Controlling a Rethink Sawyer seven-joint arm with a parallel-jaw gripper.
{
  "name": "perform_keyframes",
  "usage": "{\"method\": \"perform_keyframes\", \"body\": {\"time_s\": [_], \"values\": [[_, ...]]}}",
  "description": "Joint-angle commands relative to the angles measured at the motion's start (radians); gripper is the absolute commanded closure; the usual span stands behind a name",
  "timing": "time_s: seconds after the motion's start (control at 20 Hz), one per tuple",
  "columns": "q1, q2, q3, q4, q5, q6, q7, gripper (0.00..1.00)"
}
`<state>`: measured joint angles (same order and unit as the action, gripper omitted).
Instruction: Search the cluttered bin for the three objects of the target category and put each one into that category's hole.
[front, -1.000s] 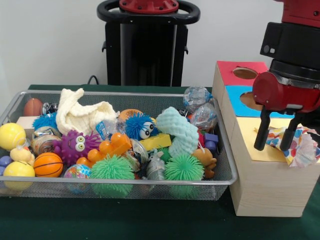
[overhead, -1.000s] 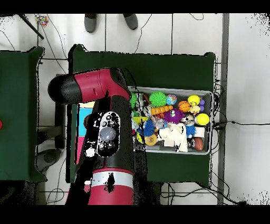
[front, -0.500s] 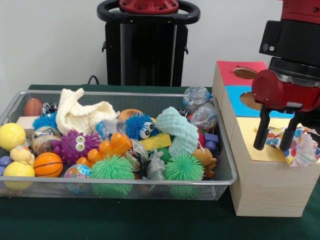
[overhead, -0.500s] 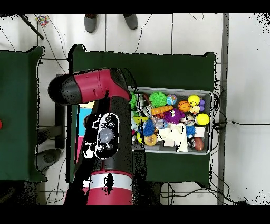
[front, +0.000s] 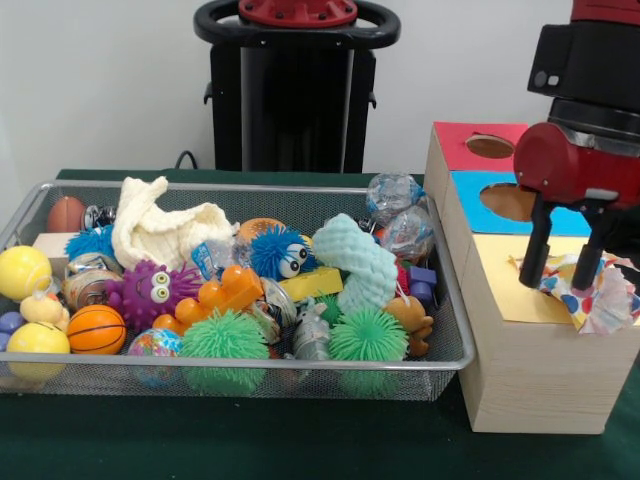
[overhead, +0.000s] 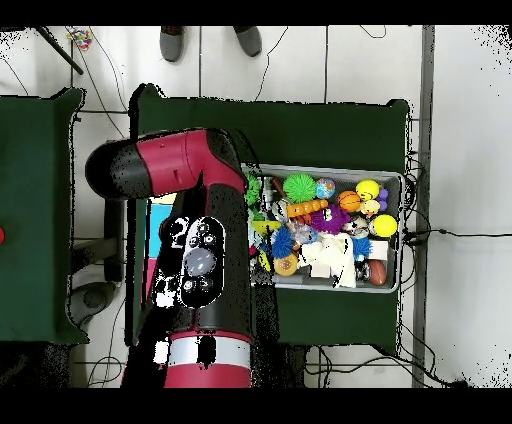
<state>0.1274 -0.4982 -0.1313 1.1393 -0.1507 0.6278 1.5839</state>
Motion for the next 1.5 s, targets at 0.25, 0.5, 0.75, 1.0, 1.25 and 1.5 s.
{"method": "perform_keyframes", "body": {"time_s": [0.25, 0.5, 0.75, 1.0, 1.25, 1.5], "values": [[0.000, 0.022, 0.128, 0.097, 0.053, 0.071, 0.100, 0.00], [0.025, 0.056, 0.107, 0.067, 0.049, 0.080, 0.132, 0.00], [-0.005, 0.058, 0.173, 0.098, 0.083, 0.075, 0.095, 0.00], [-0.004, 0.050, 0.172, 0.152, 0.062, 0.030, 0.081, 0.00], [-0.017, 0.004, 0.183, 0.264, 0.042, -0.044, 0.076, 0.00], [-0.083, -0.057, 0.256, 0.386, 0.043, -0.131, 0.038, 0.00]]}}
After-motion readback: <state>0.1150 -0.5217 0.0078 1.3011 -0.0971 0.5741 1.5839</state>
